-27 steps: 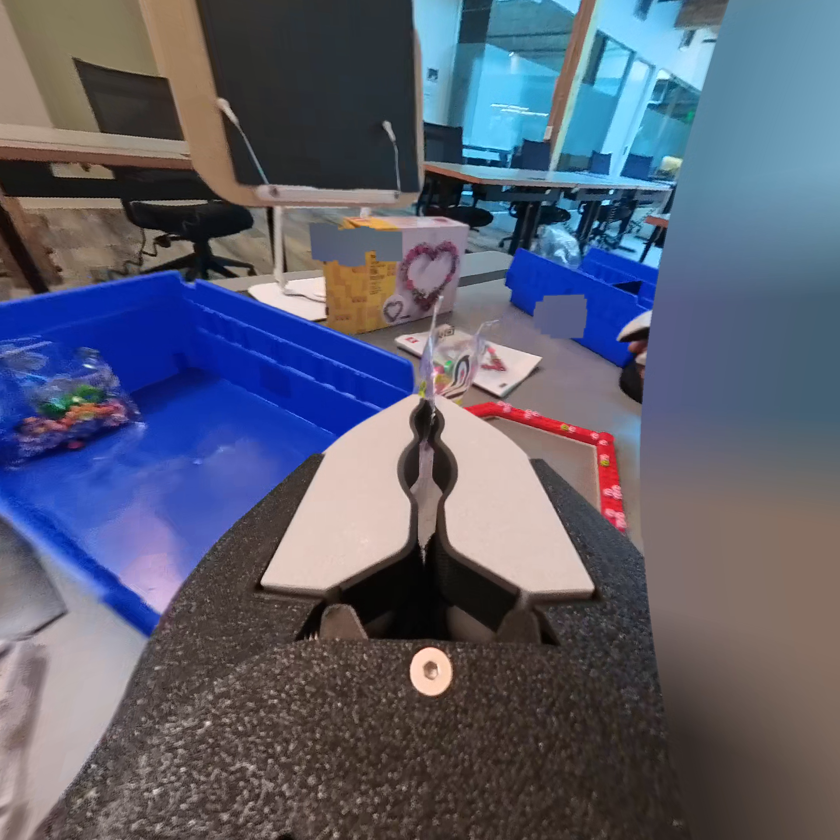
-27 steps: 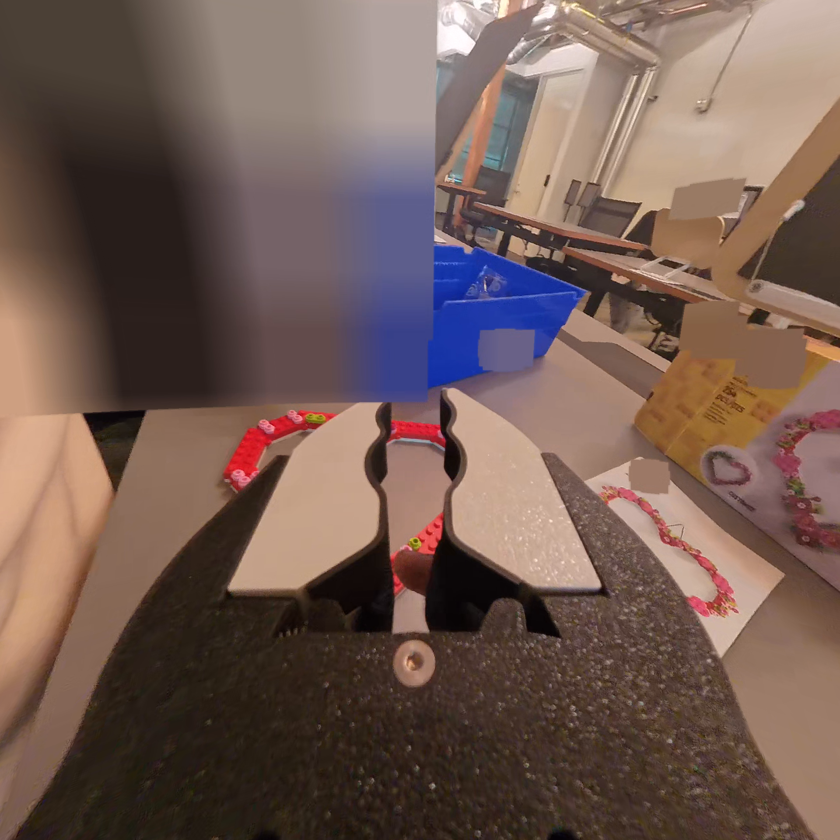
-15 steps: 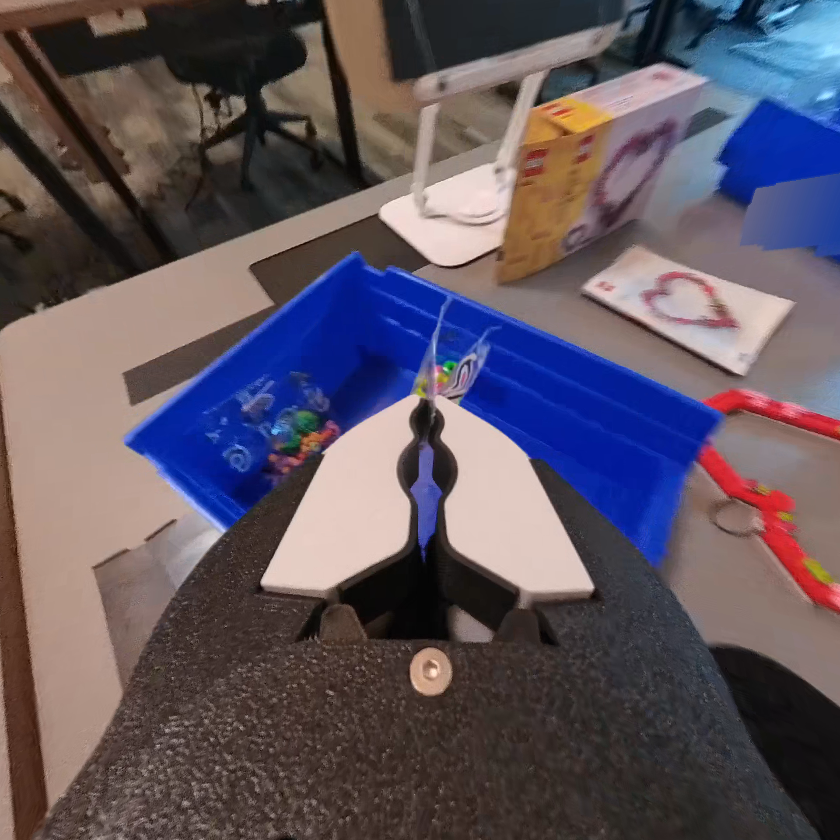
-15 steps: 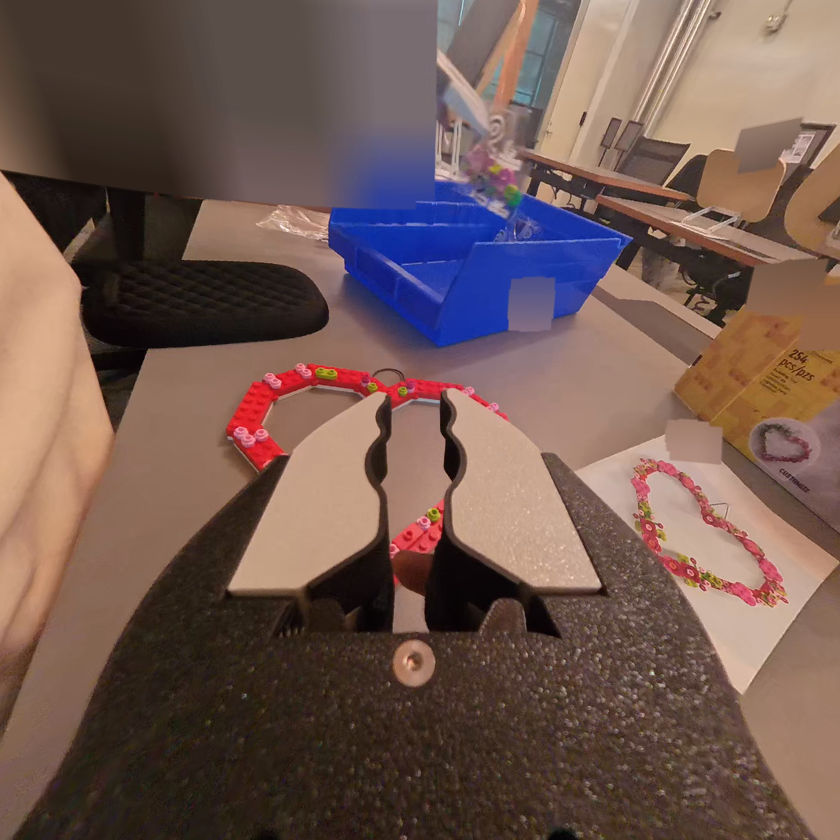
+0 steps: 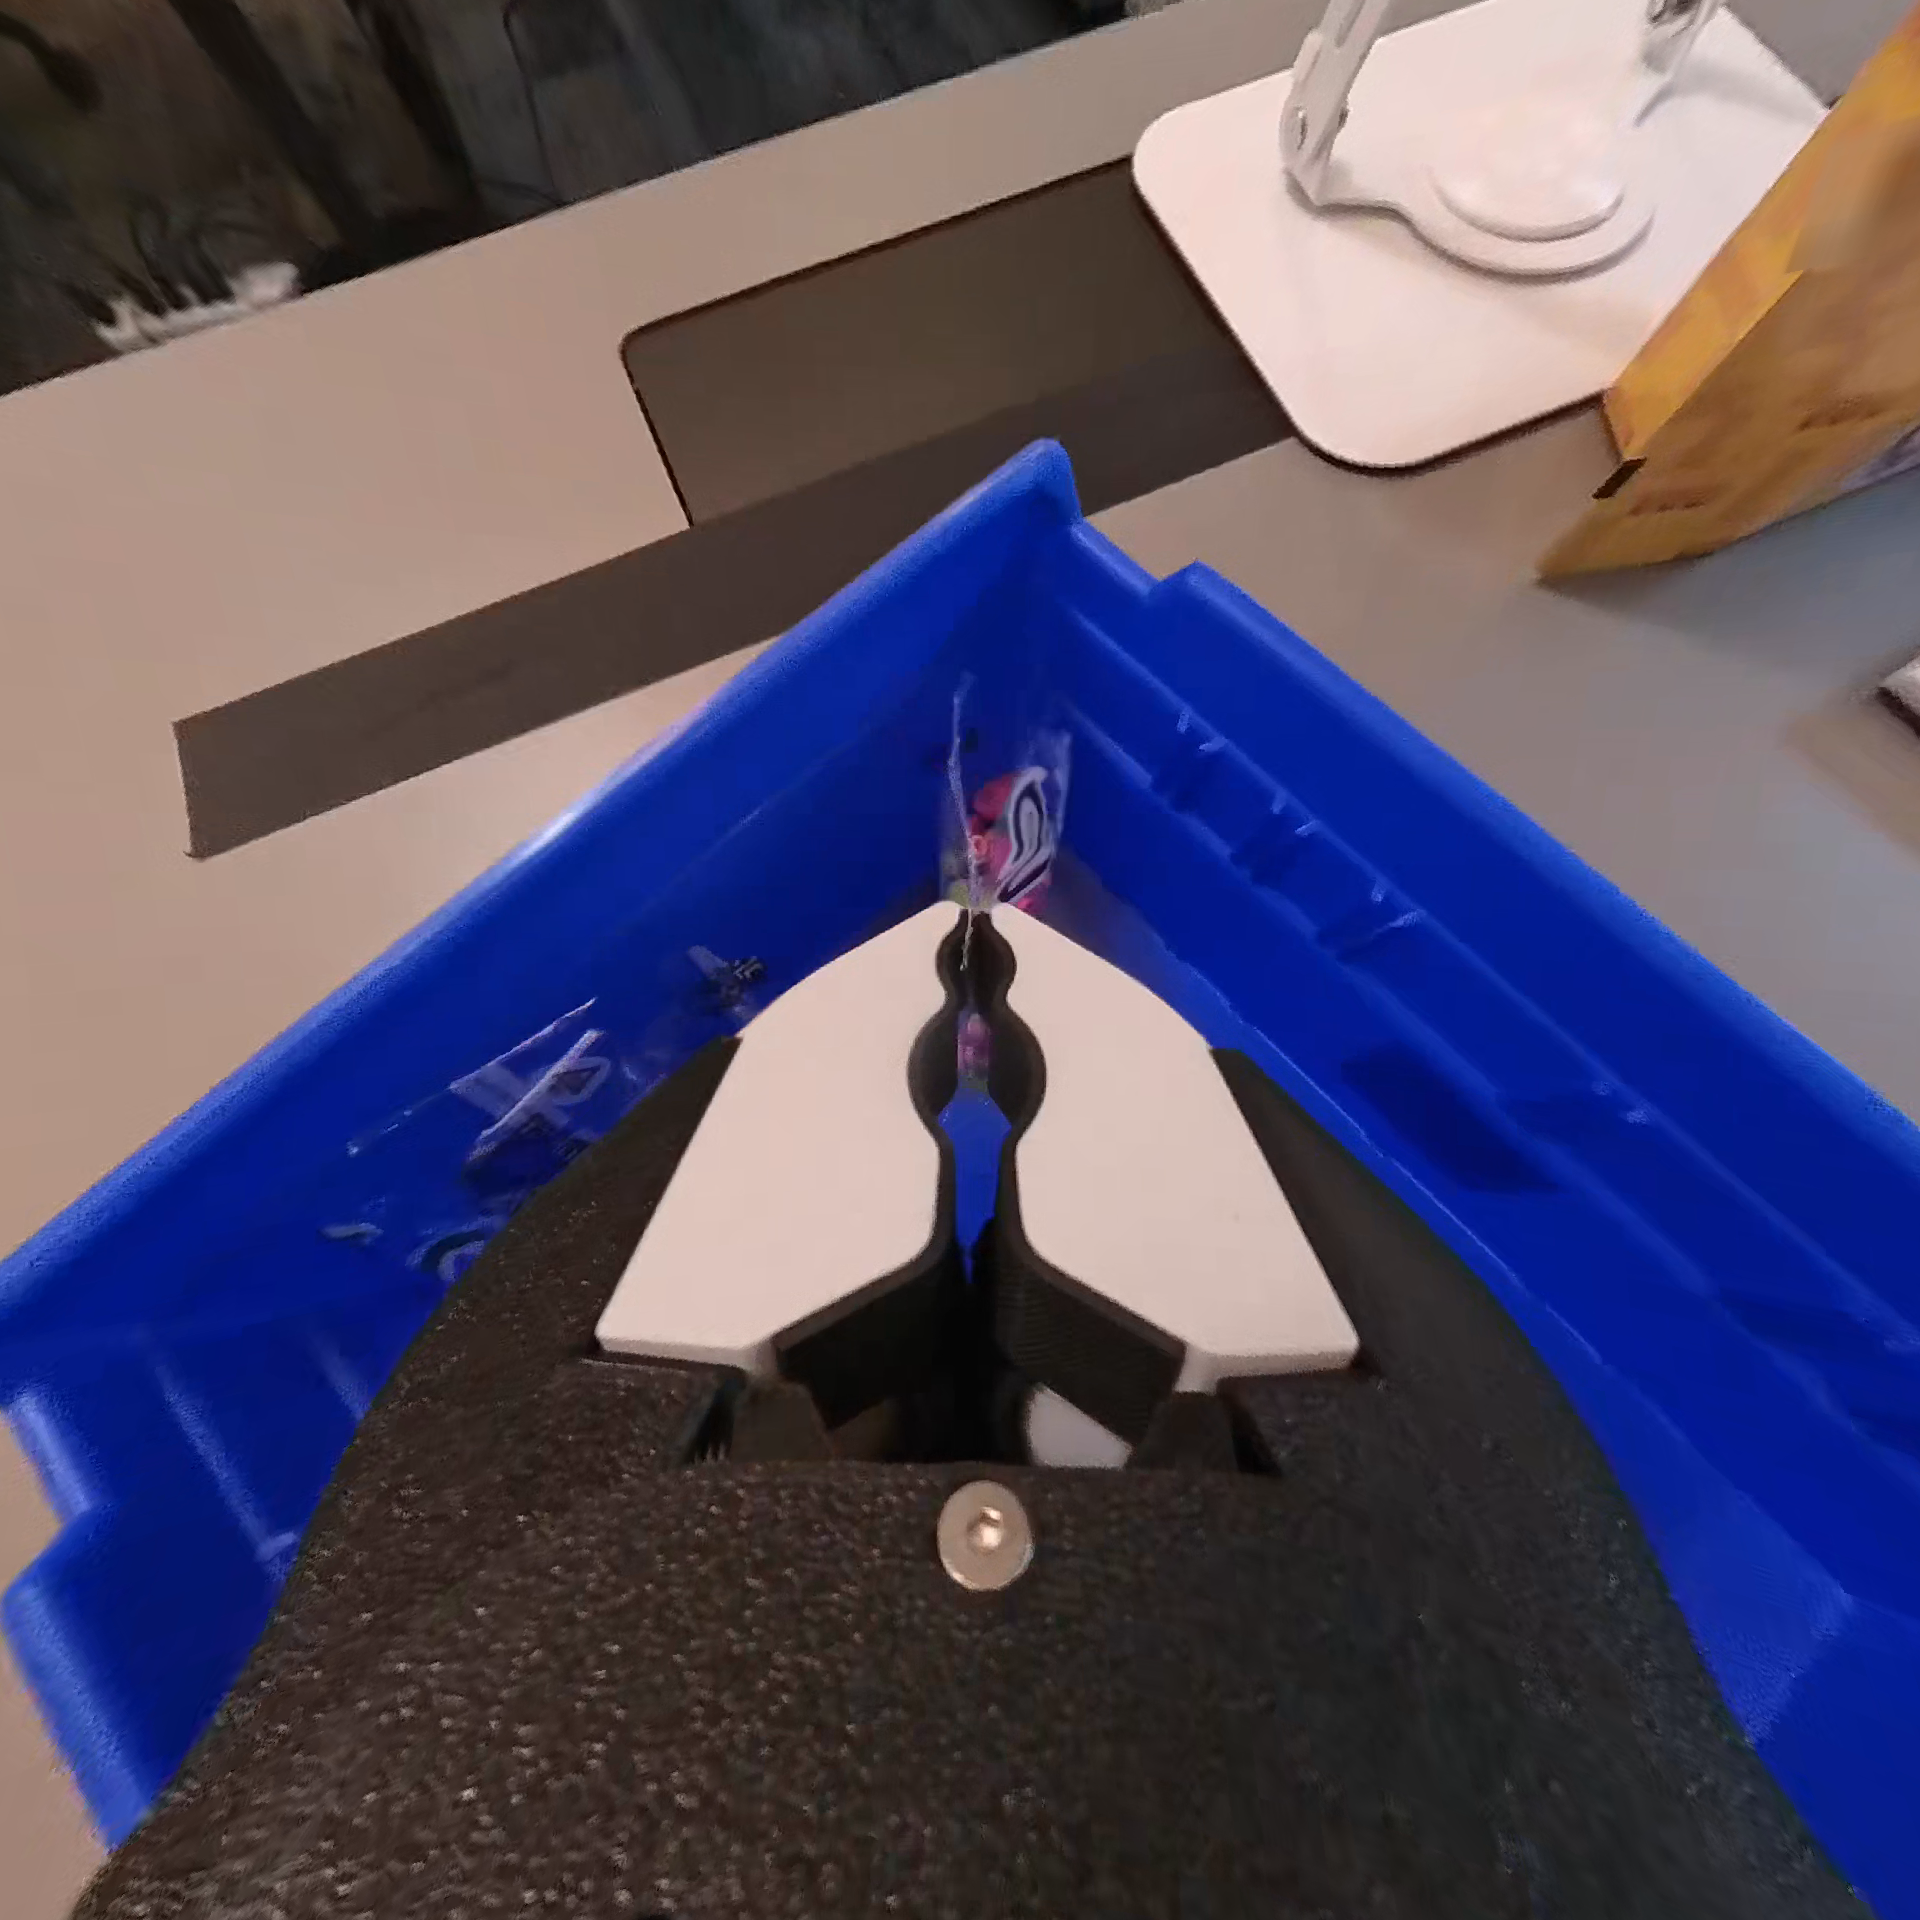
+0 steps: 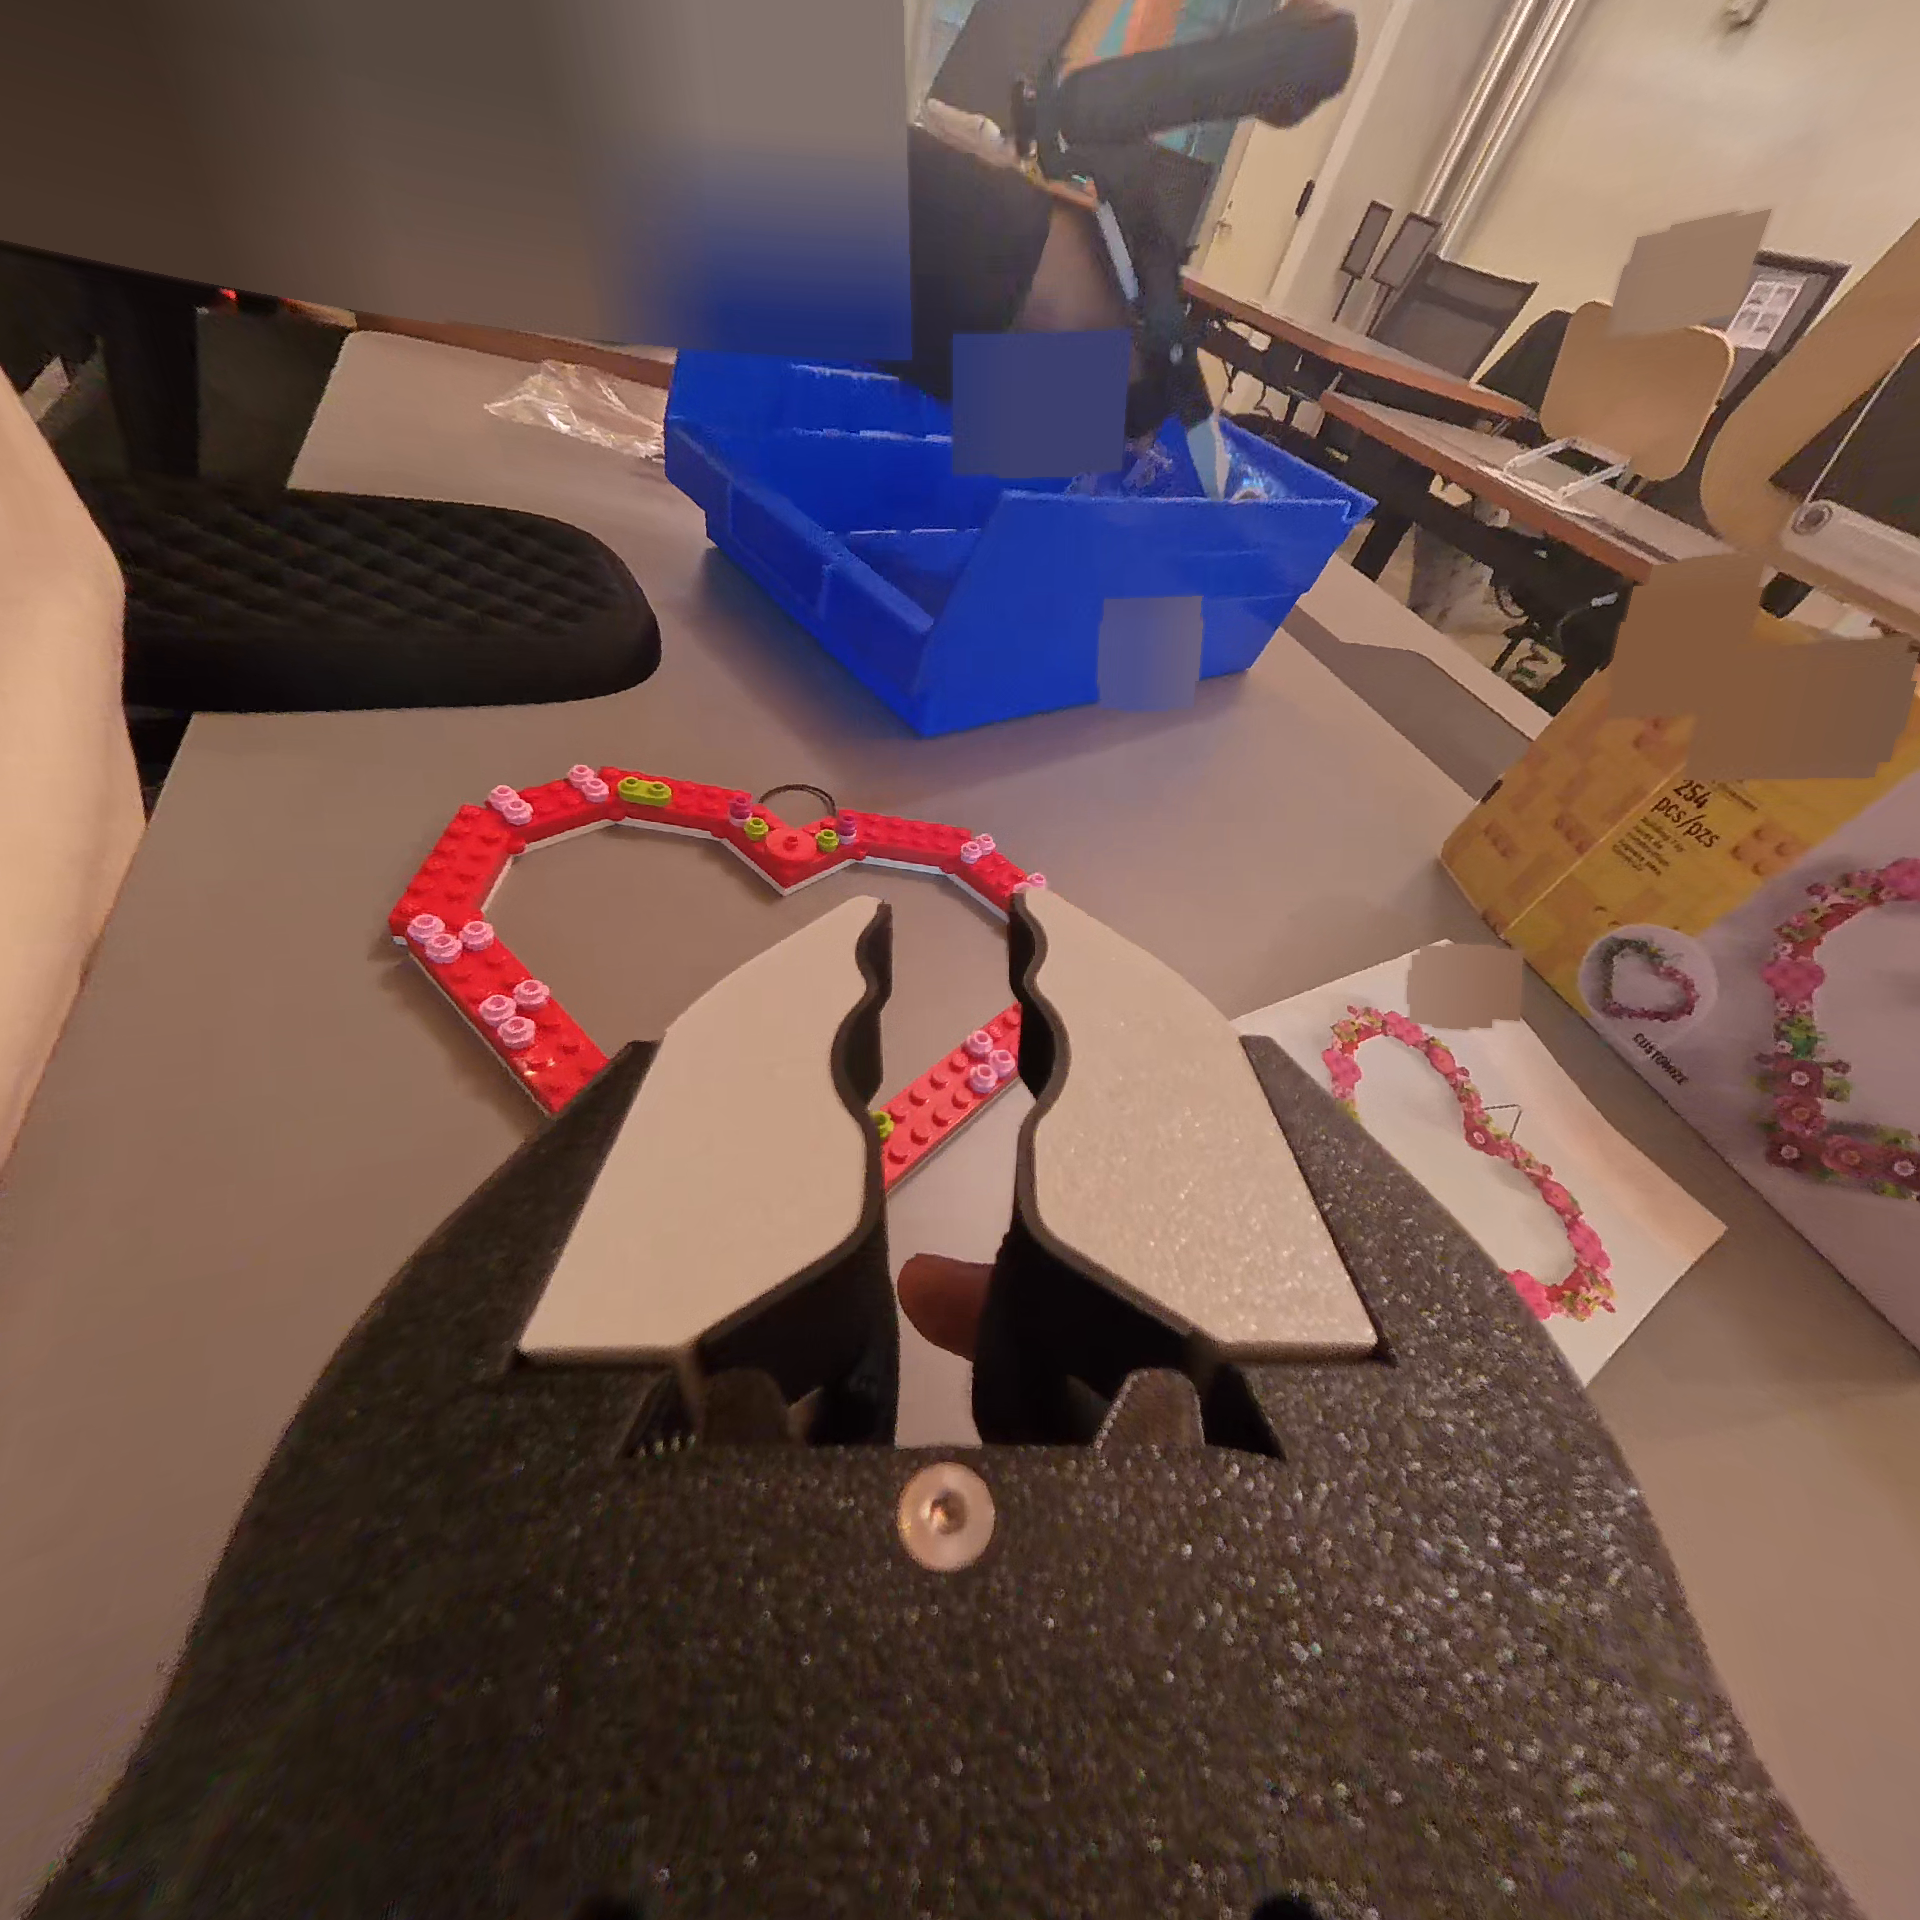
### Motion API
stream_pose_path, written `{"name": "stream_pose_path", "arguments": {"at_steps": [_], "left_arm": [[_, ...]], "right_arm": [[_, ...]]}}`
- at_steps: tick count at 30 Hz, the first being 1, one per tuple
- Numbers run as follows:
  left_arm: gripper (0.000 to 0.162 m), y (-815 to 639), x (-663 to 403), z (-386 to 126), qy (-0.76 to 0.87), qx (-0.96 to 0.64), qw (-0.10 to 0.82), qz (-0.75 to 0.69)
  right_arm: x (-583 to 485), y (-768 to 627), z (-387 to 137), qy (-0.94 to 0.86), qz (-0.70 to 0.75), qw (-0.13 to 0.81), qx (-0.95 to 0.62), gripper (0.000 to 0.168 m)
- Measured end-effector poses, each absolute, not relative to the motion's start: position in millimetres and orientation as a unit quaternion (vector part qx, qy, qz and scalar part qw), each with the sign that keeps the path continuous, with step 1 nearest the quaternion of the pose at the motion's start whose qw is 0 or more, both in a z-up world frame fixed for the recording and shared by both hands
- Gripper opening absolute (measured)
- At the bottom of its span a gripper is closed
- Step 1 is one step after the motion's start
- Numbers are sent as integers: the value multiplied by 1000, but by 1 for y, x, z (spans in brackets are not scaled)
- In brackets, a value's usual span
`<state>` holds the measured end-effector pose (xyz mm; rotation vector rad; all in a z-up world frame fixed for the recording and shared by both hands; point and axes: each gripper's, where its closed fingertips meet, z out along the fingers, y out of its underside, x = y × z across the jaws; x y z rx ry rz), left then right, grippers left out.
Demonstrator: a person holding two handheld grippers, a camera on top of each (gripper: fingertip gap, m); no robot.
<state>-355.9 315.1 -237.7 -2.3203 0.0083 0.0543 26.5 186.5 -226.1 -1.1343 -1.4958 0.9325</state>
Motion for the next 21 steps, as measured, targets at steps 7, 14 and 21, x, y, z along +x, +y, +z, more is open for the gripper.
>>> {"name": "stream_pose_path", "arguments": {"at_steps": [7, 14, 21], "left_arm": [[21, 322, -325, -254, 95, -906, 406, 76], [36, 299, -328, -205, 87, -907, 412, 23], [27, 259, -394, -192, 216, -908, 319, 164]], "right_arm": [[24, 188, -225, -621, 392, 497, -463, 21], [24, 186, -223, -642, 382, 483, -457, 23], [18, 188, -220, -637, 383, 490, -455, 23]]}}
